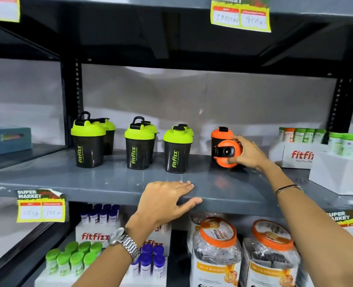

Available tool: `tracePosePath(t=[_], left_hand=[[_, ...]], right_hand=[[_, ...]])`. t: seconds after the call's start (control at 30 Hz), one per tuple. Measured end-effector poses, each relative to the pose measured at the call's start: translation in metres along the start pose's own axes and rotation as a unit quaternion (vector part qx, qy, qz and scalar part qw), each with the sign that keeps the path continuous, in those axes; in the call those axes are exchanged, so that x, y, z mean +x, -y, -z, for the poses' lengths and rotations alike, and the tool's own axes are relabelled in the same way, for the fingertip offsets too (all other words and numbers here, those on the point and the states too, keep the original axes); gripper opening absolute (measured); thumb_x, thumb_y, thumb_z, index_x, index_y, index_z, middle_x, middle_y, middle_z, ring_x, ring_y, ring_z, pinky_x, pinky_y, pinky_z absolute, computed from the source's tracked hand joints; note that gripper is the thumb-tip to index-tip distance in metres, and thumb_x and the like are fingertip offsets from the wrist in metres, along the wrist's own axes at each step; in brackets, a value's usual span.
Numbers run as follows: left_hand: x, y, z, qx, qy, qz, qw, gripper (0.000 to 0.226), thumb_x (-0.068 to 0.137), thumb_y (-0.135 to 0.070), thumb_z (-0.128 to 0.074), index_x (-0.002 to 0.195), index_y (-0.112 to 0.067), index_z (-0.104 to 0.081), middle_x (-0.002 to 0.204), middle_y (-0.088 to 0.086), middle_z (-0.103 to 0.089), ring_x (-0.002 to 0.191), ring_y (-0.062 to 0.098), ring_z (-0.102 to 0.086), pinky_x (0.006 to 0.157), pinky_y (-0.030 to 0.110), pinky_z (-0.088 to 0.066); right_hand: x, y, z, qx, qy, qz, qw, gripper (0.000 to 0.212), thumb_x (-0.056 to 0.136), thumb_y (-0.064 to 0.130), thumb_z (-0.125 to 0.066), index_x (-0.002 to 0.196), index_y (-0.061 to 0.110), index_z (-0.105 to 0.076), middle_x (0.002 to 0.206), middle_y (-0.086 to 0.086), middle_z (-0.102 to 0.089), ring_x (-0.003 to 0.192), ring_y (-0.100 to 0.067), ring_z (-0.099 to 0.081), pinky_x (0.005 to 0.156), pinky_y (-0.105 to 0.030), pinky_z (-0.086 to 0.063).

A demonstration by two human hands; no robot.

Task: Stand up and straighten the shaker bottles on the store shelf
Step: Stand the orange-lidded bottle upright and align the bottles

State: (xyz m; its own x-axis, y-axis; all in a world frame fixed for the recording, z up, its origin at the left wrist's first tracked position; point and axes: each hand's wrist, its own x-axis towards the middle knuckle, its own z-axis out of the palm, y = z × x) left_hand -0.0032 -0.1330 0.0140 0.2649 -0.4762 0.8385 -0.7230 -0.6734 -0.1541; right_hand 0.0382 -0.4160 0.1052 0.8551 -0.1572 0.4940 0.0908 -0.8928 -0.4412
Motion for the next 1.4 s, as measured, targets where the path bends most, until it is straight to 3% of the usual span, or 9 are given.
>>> tracePosePath(t=[0.13,0.3,0.57,0.7,0.83,0.9,1.03,1.2,1.4], left_hand=[[0.000,-0.001,0.001,-0.002,0.005,0.007,1.000,0.051,0.085,-0.063,-0.040,0.097,-0.027,-0.074,0.099,-0.012,-0.072,0.093,0.002,-0.066,0.065,0.020,-0.053],[-0.001,-0.003,0.003,-0.013,-0.003,0.015,1.000,0.051,0.084,-0.063,-0.039,0.095,-0.028,-0.075,0.098,-0.013,-0.072,0.092,0.002,-0.066,0.061,0.019,-0.051],[-0.001,-0.004,0.005,-0.004,-0.001,0.018,1.000,0.052,0.083,-0.065,-0.038,0.094,-0.030,-0.075,0.096,-0.015,-0.072,0.089,0.001,-0.066,0.057,0.015,-0.047],[-0.002,-0.004,0.005,-0.002,-0.001,0.023,1.000,0.053,0.083,-0.065,-0.037,0.093,-0.030,-0.075,0.094,-0.015,-0.072,0.088,0.001,-0.067,0.056,0.016,-0.047],[-0.002,-0.003,0.004,-0.006,-0.007,0.018,1.000,0.053,0.083,-0.065,-0.037,0.093,-0.030,-0.075,0.095,-0.015,-0.072,0.089,0.000,-0.066,0.058,0.016,-0.049],[-0.002,-0.003,0.004,-0.005,-0.007,0.020,1.000,0.053,0.083,-0.065,-0.037,0.092,-0.030,-0.075,0.094,-0.015,-0.072,0.090,-0.001,-0.066,0.059,0.015,-0.048],[-0.002,-0.002,0.003,-0.007,-0.001,0.017,1.000,0.054,0.084,-0.065,-0.036,0.095,-0.029,-0.074,0.097,-0.014,-0.072,0.092,0.001,-0.066,0.060,0.017,-0.049],[-0.002,-0.001,0.001,-0.004,-0.005,0.014,1.000,0.052,0.084,-0.065,-0.037,0.094,-0.030,-0.075,0.096,-0.014,-0.072,0.090,0.002,-0.067,0.059,0.017,-0.049],[-0.002,0.000,0.000,-0.005,-0.003,0.005,1.000,0.053,0.085,-0.064,-0.037,0.096,-0.029,-0.074,0.098,-0.013,-0.072,0.091,0.003,-0.067,0.060,0.019,-0.051]], right_hand=[[-0.004,0.015,0.012,0.219,-0.078,-0.039,0.972,0.063,0.069,0.017,-0.077,0.124,0.019,-0.048,0.113,0.000,-0.052,0.102,-0.019,-0.052,0.086,-0.030,-0.042],[-0.016,0.027,0.023,0.349,-0.063,-0.129,0.926,0.053,0.078,0.034,-0.069,0.121,0.019,-0.042,0.120,-0.005,-0.048,0.096,-0.017,-0.055,0.070,-0.032,-0.049],[-0.030,0.034,0.008,0.366,-0.041,-0.152,0.917,0.071,0.078,0.043,-0.068,0.133,0.011,-0.035,0.124,-0.004,-0.047,0.107,-0.019,-0.048,0.089,-0.036,-0.041],[-0.040,0.041,-0.011,0.274,-0.069,-0.167,0.945,0.112,0.044,0.054,-0.085,0.133,0.013,-0.030,0.138,-0.012,-0.041,0.129,-0.027,-0.040,0.107,-0.045,-0.037],[-0.037,0.040,-0.018,0.322,-0.073,-0.185,0.925,0.079,0.075,0.015,-0.074,0.135,0.003,-0.025,0.131,-0.014,-0.046,0.107,-0.022,-0.049,0.083,-0.028,-0.044],[-0.035,0.038,-0.017,0.359,-0.054,-0.188,0.913,0.069,0.081,0.011,-0.065,0.136,0.000,-0.024,0.130,-0.016,-0.047,0.095,-0.019,-0.048,0.069,-0.025,-0.040],[-0.035,0.038,-0.018,0.333,-0.086,-0.185,0.921,0.094,0.071,0.026,-0.079,0.139,0.002,-0.019,0.133,-0.013,-0.046,0.121,-0.028,-0.047,0.096,-0.036,-0.039],[-0.034,0.037,-0.021,0.358,-0.059,-0.177,0.915,0.068,0.083,0.019,-0.064,0.135,0.001,-0.024,0.133,-0.015,-0.046,0.105,-0.021,-0.045,0.086,-0.031,-0.033],[-0.035,0.036,-0.024,0.316,-0.076,-0.167,0.931,0.083,0.074,0.021,-0.076,0.136,0.003,-0.024,0.141,-0.016,-0.042,0.124,-0.028,-0.045,0.092,-0.033,-0.036]])
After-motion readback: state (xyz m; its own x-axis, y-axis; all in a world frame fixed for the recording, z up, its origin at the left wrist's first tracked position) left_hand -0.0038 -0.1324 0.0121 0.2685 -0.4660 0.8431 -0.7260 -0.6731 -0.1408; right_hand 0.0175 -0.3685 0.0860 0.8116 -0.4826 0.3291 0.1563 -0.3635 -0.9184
